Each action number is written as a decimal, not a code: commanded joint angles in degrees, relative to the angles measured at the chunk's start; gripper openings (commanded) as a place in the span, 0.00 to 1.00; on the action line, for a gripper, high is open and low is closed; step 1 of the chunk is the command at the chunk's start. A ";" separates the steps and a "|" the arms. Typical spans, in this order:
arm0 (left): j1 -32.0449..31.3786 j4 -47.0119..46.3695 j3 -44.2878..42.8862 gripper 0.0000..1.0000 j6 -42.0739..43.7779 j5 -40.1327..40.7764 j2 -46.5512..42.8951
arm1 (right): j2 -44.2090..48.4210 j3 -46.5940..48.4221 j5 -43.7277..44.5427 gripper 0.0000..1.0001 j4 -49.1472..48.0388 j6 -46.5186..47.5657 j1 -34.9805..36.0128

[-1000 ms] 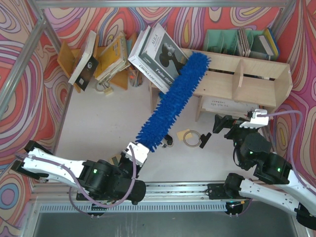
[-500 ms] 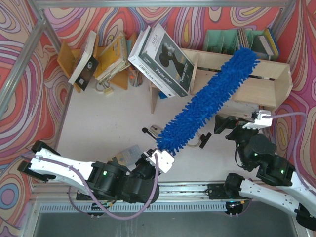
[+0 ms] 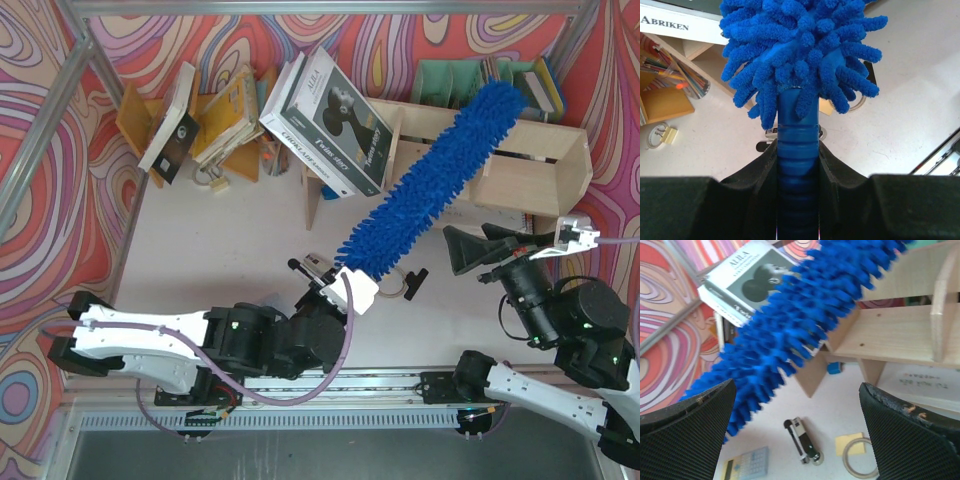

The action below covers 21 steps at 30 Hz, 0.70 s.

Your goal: Dust the bookshelf with a duster

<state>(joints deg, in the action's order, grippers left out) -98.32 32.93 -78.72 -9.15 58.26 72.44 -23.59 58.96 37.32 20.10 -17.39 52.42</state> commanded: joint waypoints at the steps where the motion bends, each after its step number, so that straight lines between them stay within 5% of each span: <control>1: 1.73 -4.64 -1.26 0.00 2.50 -4.10 0.03 | 0.32 -0.33 -8.93 0.99 -5.50 -0.77 -0.06; 11: 2.02 -16.03 5.28 0.00 6.57 -10.32 -3.34 | -0.75 -7.30 -2.96 0.99 -16.16 -14.85 -0.07; 21: 2.00 -22.78 10.92 0.00 8.43 -18.62 -4.67 | -5.83 -9.26 0.70 0.97 -22.15 -16.95 -0.09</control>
<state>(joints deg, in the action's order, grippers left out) -96.44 17.30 -69.97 -2.22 43.18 70.02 -26.96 49.41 35.27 1.61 -31.86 52.45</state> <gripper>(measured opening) 0.344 0.987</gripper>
